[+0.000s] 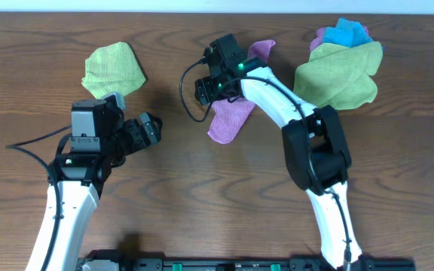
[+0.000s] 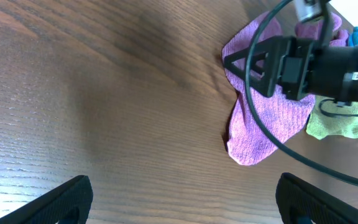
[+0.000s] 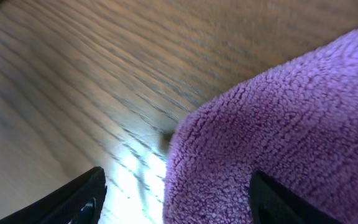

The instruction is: Fold the cloth

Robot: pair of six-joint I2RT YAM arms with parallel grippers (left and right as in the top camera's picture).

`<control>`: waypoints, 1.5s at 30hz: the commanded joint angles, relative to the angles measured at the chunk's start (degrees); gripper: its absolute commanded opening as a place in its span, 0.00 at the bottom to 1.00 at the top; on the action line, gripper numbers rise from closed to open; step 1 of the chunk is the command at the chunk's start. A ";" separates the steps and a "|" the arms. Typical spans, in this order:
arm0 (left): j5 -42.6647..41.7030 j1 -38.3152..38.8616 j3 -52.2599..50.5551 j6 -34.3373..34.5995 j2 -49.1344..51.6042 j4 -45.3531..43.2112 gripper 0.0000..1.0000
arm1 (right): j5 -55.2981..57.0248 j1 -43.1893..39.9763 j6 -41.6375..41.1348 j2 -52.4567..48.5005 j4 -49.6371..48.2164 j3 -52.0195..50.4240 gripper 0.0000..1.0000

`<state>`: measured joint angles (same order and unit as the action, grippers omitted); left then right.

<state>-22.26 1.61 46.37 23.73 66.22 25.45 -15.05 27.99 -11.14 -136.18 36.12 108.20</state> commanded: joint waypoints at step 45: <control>2.32 -0.11 1.16 -0.39 0.07 -0.24 0.95 | 1.81 7.63 1.97 8.87 33.27 -1.18 0.68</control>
<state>-20.53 1.61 46.37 23.73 66.22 25.36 -14.50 34.22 -8.71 -126.76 70.41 109.80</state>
